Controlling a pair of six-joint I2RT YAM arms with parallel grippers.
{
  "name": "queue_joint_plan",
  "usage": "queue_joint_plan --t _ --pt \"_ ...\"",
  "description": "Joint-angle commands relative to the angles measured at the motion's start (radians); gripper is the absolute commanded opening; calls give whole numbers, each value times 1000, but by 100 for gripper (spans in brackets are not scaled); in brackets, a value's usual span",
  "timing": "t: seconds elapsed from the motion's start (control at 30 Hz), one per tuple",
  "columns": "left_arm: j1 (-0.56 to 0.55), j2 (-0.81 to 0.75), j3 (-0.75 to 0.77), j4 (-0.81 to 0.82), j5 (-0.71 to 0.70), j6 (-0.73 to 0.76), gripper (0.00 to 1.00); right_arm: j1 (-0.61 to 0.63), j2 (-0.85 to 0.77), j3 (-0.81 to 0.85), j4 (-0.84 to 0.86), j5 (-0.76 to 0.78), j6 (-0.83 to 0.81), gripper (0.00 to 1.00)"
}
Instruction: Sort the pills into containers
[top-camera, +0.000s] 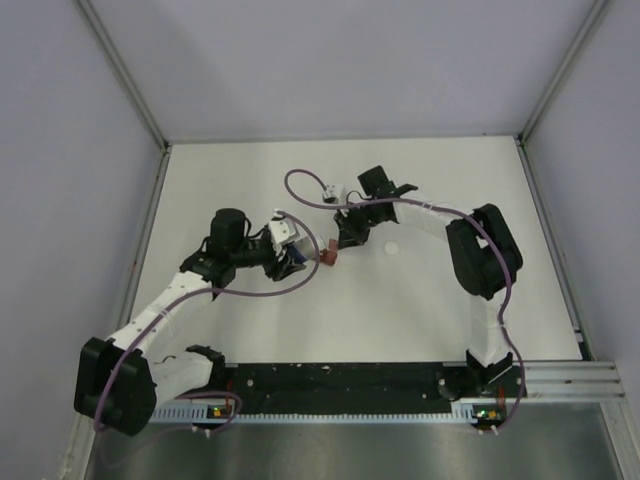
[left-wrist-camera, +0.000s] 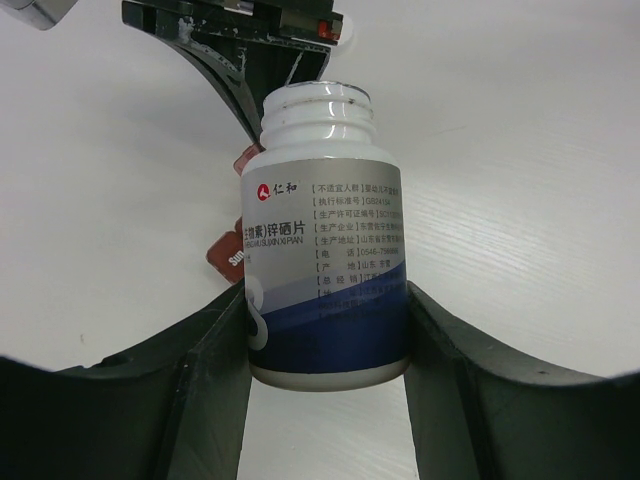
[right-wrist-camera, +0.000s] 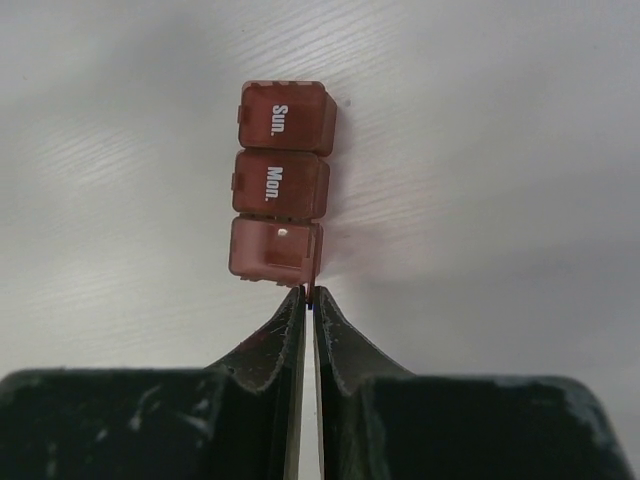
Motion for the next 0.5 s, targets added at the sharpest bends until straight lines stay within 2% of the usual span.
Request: queue_joint_plan --t 0.0,0.47 --pt "3 14 36 20 21 13 0 -1 -93 -26 72 3 44 5" --pt "1 50 24 27 -55 30 0 -2 -161 -129 178 72 184 2"
